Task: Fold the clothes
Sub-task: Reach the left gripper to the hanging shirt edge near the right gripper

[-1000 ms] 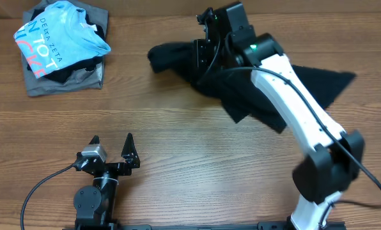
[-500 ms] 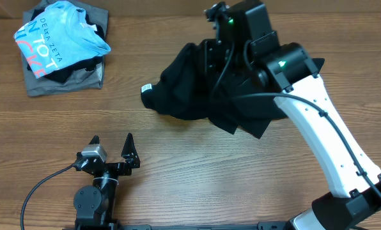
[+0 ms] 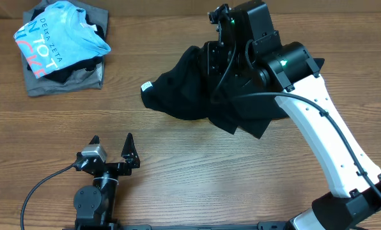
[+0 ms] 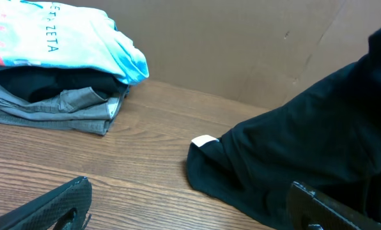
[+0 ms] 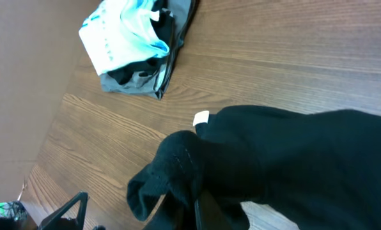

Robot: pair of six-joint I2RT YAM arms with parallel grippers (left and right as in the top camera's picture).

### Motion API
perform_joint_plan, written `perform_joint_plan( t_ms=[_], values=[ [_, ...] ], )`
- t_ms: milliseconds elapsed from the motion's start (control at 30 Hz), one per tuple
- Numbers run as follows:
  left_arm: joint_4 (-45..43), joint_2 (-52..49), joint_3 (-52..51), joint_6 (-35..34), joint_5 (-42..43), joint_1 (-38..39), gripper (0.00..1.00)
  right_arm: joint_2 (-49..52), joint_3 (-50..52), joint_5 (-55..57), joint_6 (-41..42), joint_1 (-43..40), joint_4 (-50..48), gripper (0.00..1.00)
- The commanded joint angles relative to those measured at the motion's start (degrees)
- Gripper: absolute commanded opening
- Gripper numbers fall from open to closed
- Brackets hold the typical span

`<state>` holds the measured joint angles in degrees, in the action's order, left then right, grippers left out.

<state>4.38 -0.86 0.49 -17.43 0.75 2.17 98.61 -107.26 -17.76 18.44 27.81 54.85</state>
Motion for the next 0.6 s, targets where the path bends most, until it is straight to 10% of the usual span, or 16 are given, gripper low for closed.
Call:
perform_joint_plan(
  t_ms=[0,333,567],
  values=[
    [0.0,0.6,-0.2,1.1,-0.6,0.2,1.0,2.3,0.5,-0.6,1.4,1.9,-1.2,0.04],
    [0.0,0.6,-0.2,-0.2,0.5,0.2,1.0,6.0,0.4,-1.8,1.4,7.7,-4.3,0.04],
    [-5.0,0.6,-0.2,-15.0,7.8,0.2,1.0,5.9,0.4,-8.1,1.4,8.2,-2.8,0.04]
  ],
)
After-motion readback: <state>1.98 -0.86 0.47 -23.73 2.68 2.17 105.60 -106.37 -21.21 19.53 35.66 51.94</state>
